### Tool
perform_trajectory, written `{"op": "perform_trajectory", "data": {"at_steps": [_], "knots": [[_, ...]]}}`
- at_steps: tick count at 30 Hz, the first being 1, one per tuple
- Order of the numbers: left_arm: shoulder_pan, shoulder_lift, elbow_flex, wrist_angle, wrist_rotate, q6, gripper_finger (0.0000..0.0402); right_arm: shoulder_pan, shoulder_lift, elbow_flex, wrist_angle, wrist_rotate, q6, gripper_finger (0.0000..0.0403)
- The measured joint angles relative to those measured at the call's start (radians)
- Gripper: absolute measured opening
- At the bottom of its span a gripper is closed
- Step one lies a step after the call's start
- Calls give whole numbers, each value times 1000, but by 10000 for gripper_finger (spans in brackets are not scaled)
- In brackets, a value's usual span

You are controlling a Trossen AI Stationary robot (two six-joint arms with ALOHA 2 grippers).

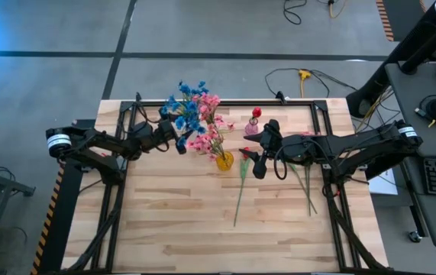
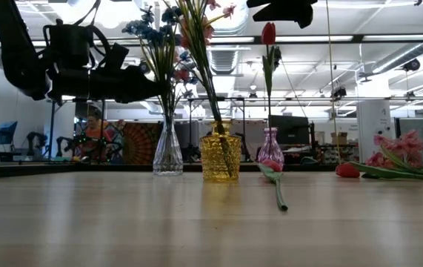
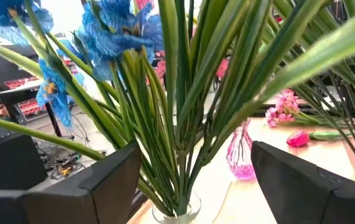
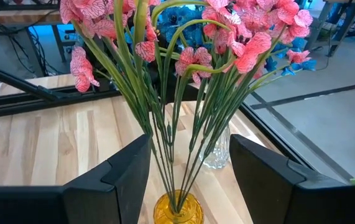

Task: Sort flowers into vase by color
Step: Put the blue flowers into the transparent vase

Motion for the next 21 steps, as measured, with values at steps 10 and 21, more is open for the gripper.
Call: {"op": "perform_trajectory", "data": {"at_steps": [10, 21], "knots": [[0, -16, -15, -8, 0, -1, 286, 0, 0, 0, 0, 0, 0, 212], [-4, -83, -58, -28, 1, -7, 286, 0, 0, 0, 0, 0, 7, 212]]}}
